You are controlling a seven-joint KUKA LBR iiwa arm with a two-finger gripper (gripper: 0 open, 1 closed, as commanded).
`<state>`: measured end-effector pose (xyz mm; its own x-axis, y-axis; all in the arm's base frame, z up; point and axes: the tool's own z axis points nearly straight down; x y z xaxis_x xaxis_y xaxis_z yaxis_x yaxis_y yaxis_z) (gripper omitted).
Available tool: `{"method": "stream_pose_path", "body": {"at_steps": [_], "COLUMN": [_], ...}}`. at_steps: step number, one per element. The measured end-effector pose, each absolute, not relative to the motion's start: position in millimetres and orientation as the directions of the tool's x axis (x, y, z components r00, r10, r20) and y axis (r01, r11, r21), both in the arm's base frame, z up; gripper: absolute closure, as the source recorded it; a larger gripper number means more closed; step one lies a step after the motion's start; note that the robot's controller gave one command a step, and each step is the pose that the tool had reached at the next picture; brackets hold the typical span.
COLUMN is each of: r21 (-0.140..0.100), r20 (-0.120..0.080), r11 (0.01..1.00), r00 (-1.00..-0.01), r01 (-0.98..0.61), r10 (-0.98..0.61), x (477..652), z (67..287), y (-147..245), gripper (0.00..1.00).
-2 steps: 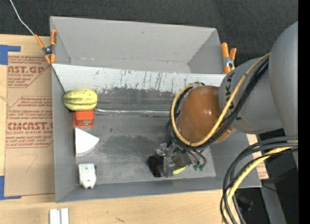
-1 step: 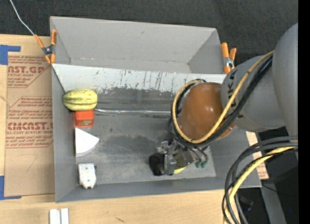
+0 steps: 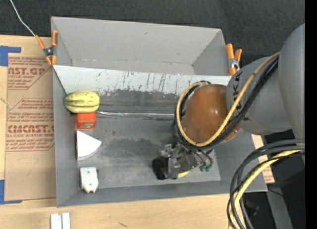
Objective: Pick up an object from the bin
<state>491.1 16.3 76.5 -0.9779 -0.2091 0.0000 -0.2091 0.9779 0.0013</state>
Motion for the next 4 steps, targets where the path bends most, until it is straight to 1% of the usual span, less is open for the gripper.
{"method": "stream_pose_path", "body": {"at_steps": [1,2,3,4], "r21": [0.001,0.003,0.003,0.002], "r20": [-0.005,-0.001,-0.001,-0.006], "r11": [0.960,0.960,0.960,0.963], "r00": [-0.960,-0.960,-0.960,-0.963], "r01": [-0.281,-0.279,-0.279,-0.270], "r10": [-0.281,-0.279,-0.279,-0.270], "x": [493.5,492.5,492.5,489.1], "z": [128.8,126.3,126.3,191.6], "y": [34.6,34.1,34.1,36.6], "gripper": [0.00,1.00,1.00,1.00]}}
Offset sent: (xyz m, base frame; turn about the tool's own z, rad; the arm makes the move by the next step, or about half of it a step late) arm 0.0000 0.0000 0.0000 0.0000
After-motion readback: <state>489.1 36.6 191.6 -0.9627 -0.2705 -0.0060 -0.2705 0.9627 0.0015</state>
